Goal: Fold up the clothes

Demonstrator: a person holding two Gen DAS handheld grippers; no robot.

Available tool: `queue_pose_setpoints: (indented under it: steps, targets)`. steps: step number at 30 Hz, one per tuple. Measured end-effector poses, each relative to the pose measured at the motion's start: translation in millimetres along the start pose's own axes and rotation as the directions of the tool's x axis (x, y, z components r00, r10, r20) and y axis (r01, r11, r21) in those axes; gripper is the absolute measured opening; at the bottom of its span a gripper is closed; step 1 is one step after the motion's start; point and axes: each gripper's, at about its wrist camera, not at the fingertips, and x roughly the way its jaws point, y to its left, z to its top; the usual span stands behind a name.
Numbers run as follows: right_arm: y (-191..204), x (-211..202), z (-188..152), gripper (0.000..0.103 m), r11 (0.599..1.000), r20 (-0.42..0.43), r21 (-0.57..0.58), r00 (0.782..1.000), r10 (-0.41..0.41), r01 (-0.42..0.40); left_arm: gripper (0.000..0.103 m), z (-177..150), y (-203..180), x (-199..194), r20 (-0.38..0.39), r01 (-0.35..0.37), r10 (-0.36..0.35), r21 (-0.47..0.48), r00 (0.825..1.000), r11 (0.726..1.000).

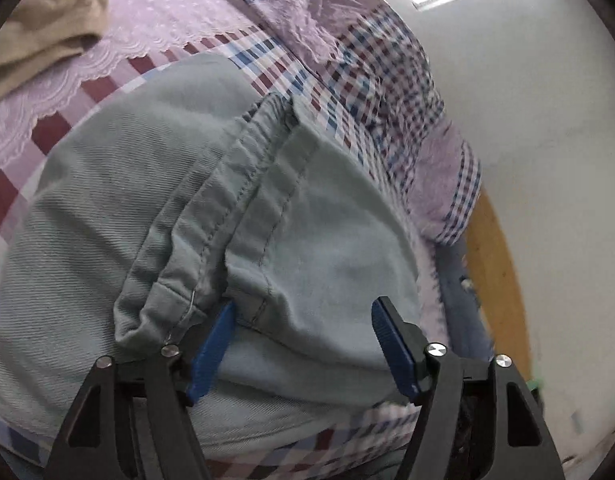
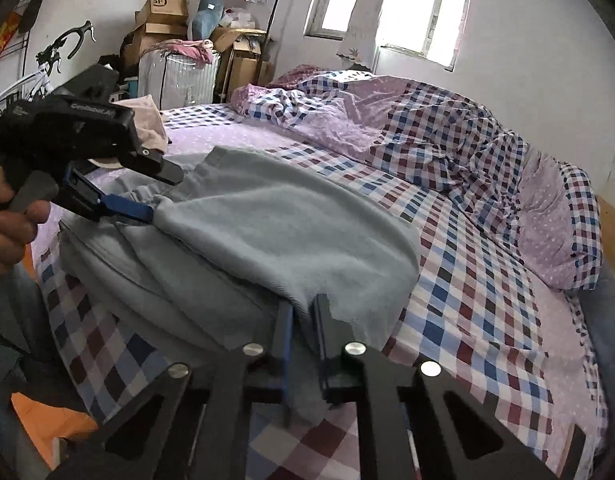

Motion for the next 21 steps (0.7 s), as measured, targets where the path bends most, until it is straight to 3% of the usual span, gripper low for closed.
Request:
queue_pose_setpoints:
  steps: [1,2,4,6,9,13,15,16,18,19,20,21]
  targets:
    - [0,-1,0,0.004,1.000,0.004,0.002,1.000,0.000,0.000,0.016,1,2,-3,0.013,0.017,-0.017,-0.017,1.000,1.000]
    - [0,-4,1,0.003,1.000,0.011,0.003,1.000,0.000,0.000,0.000,1,5,-6,0.027,0.034,-0.034,-0.033,0.999,0.999]
    - [3,-12,3,0.003,1.000,0.037,-0.009,0.999,-0.004,0.005,0.000,2,7,-16,0.073,0.066,-0.062,-0.051,0.995,0.997]
    - [8,-20,7,0.003,1.000,0.059,-0.029,0.998,-0.010,0.012,0.000,2,-1,-42,0.187,0.076,-0.074,-0.007,0.980,0.997]
    - [13,-13,4,0.003,0.999,0.016,-0.047,1.000,0.020,-0.020,0.000,4,-5,-69,0.274,0.065,-0.072,0.036,0.959,0.997]
    - [12,4,-3,0.005,0.996,-0.072,-0.064,0.996,0.060,-0.064,0.000,6,7,-51,0.175,-0.012,0.014,-0.013,0.984,1.000]
    - [9,3,-3,0.007,0.996,-0.070,-0.053,0.995,0.071,-0.075,0.000,6,3,-43,0.154,-0.070,0.068,0.008,0.986,0.997]
    - [7,1,-1,0.010,0.995,-0.060,-0.041,0.995,0.084,-0.087,0.002,5,-2,-41,0.156,-0.086,0.080,0.034,0.984,0.996]
    - [4,-3,2,0.019,0.993,-0.037,-0.015,0.992,0.118,-0.118,0.031,4,-10,-36,0.150,-0.106,0.094,0.071,0.984,0.992]
    - [2,-7,3,0.029,0.990,-0.018,-0.003,0.990,0.139,-0.139,0.061,4,-13,-33,0.142,-0.103,0.091,0.079,0.986,0.992]
    - [1,-10,4,0.040,0.987,0.005,0.004,0.987,0.160,-0.160,0.074,3,-15,-29,0.133,-0.102,0.090,0.083,0.987,0.991]
    - [2,-11,5,0.043,0.985,0.016,0.003,0.985,0.171,-0.171,0.074,2,-14,-27,0.124,-0.108,0.097,0.084,0.987,0.991]
